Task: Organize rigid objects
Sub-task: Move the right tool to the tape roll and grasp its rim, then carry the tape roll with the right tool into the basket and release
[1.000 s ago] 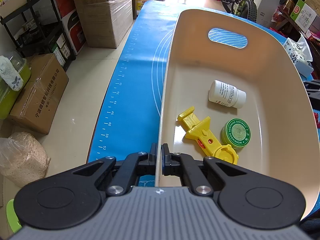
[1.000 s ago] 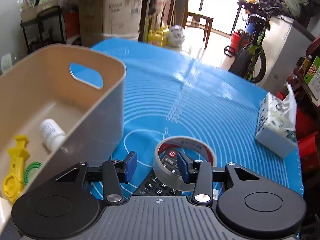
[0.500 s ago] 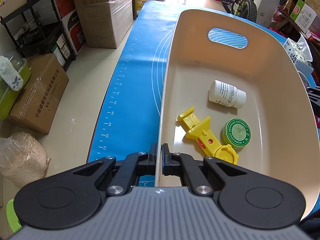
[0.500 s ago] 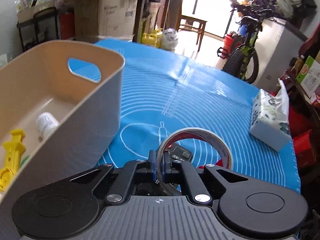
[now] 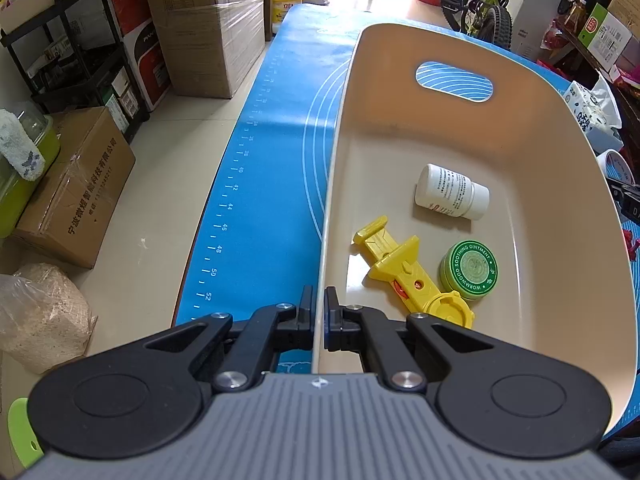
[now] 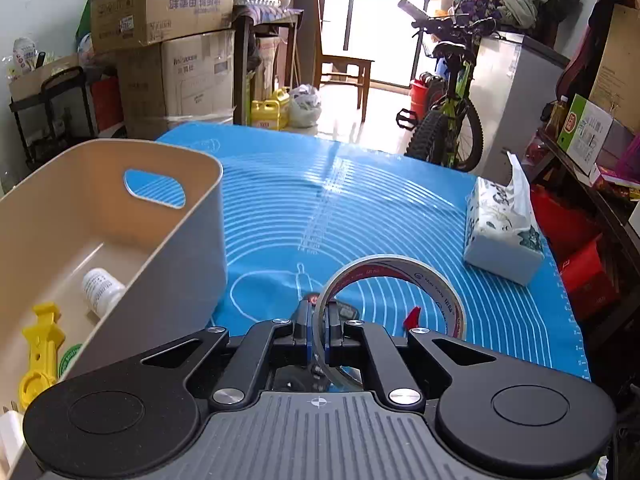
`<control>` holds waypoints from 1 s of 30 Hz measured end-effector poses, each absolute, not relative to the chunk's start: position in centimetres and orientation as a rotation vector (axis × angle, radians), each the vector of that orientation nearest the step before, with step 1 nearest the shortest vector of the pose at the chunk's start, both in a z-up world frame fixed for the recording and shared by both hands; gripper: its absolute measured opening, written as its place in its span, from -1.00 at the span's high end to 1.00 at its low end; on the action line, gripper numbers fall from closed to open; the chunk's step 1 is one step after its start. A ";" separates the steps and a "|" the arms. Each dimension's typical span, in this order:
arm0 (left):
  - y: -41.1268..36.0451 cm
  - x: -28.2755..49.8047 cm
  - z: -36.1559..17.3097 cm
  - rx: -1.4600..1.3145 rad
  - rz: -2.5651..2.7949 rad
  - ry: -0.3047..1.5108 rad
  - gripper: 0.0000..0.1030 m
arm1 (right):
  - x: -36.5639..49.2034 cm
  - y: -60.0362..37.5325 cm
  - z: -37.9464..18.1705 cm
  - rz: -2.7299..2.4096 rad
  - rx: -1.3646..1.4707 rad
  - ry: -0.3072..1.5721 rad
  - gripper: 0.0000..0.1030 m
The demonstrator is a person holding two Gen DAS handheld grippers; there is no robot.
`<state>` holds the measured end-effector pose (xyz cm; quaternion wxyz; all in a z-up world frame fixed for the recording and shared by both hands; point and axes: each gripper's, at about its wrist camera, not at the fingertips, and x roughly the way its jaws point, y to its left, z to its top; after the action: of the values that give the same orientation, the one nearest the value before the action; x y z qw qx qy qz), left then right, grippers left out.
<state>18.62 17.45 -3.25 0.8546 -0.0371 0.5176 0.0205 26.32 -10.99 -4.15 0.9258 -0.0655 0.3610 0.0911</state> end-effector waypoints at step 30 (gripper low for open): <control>17.5 18.5 -3.2 -0.069 0.046 1.086 0.90 | 19.8 -0.6 2.5 0.449 -0.004 0.588 0.68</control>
<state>18.52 17.47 -3.22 0.8555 -0.0327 0.5164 0.0220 19.78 -0.63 2.52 0.9323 -0.0018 0.2875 0.2194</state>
